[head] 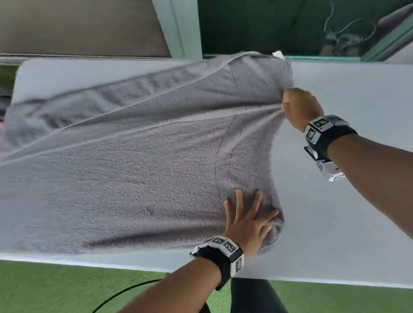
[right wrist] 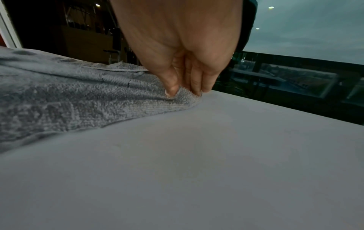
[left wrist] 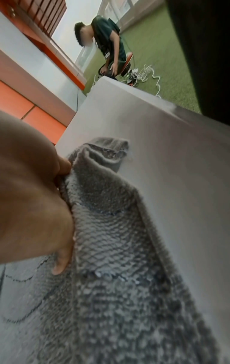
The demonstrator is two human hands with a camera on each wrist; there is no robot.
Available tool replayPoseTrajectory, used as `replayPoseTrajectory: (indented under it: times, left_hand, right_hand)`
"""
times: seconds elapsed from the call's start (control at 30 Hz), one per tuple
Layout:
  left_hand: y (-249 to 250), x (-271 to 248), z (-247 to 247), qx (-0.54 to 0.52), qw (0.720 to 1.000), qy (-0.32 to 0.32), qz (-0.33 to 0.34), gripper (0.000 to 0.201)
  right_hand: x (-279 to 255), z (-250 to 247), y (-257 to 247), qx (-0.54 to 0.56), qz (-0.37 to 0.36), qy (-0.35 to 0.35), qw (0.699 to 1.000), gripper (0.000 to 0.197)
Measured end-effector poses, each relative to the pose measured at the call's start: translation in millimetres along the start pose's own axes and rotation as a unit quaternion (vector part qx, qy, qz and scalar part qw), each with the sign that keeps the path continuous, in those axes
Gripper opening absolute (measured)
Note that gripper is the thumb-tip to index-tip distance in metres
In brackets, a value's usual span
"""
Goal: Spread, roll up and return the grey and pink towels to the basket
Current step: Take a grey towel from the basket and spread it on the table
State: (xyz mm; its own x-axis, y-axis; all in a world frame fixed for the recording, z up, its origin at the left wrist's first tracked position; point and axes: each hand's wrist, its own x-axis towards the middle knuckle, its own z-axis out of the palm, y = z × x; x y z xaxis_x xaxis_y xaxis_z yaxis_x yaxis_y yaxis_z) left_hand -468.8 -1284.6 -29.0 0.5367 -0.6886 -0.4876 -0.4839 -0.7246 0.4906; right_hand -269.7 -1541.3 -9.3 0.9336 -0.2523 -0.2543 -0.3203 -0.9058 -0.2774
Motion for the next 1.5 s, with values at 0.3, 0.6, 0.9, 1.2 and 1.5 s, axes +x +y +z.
replayPoseTrajectory:
  times: [0.3,0.6,0.9,1.2,1.5]
  left_hand:
    - [133.4,74.7,36.6,-0.051,0.993,-0.097,0.050,0.085]
    - [239.0,127.6,68.5,-0.088,0.981,-0.148,0.084,0.062]
    - [174.3,104.4,17.0,-0.065,0.978,-0.133,0.145,0.062]
    - [-40.7,-75.9,-2.0,0.037,0.999,-0.035,-0.018,0.037]
    - [-114.0,-149.7,8.0,0.059,0.991,0.108,-0.054,0.047]
  right_hand:
    - [-10.2,-38.7,150.7,-0.035,0.146,0.031,0.988,0.018]
    - [-35.3,-53.5,274.9,-0.026,0.267,0.084,0.960,0.025]
    - [-105.6,-36.6,205.2,0.058,0.136,0.155,0.977,0.037]
    - [-316.1,61.0,106.1,0.163,0.053,0.033,0.985,0.018]
    - [-395.3,109.1,102.7,0.051,0.089,0.054,0.993,0.048]
